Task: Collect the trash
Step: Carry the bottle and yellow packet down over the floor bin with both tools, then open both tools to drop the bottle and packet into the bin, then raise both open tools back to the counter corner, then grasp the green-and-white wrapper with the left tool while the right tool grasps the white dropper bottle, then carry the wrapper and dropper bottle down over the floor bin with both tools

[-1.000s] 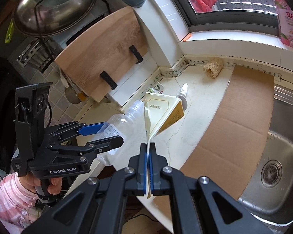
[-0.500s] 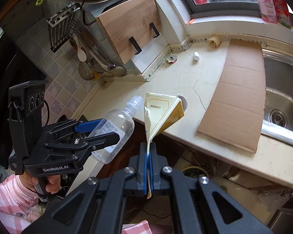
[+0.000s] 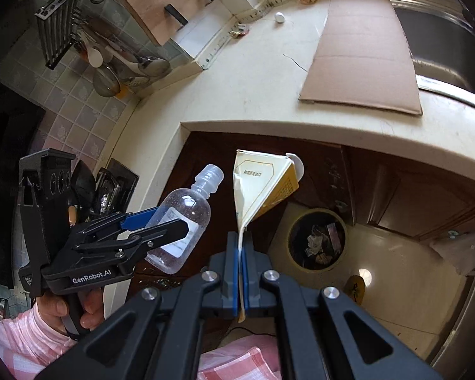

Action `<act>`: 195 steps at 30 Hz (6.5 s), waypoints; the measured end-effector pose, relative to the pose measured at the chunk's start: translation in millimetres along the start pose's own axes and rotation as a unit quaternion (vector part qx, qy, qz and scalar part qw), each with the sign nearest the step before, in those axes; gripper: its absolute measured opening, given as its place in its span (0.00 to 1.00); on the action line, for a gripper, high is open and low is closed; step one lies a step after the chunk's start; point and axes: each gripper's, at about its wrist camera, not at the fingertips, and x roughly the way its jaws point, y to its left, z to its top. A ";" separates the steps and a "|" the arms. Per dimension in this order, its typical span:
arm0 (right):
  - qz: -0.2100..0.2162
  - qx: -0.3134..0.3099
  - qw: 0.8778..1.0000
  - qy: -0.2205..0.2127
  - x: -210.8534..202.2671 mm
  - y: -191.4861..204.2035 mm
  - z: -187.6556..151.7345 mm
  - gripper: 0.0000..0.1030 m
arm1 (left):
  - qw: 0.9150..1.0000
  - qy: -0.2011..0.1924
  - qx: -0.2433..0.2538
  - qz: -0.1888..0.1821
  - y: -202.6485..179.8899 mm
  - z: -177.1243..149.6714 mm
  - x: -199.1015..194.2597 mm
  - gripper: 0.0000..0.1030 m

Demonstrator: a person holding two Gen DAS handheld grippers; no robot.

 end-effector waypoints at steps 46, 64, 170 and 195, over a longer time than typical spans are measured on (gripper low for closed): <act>-0.112 -0.016 0.977 0.181 273.0 -106.9 -35.2 0.21 | 0.988 0.067 -0.094 0.100 116.1 -69.7 225.4 0.66; -0.100 -0.041 0.990 0.095 120.1 -8.8 -5.1 0.21 | 0.993 -0.025 -0.046 0.102 52.7 -38.5 28.6 0.76; -0.110 -0.094 0.990 -0.006 191.3 -90.5 494.4 0.24 | 0.951 -0.085 -0.141 0.263 158.3 487.4 187.9 0.65; -0.091 -0.074 0.993 -0.026 141.4 -72.7 448.9 0.24 | 0.970 -0.137 -0.095 0.179 82.5 433.7 103.0 0.05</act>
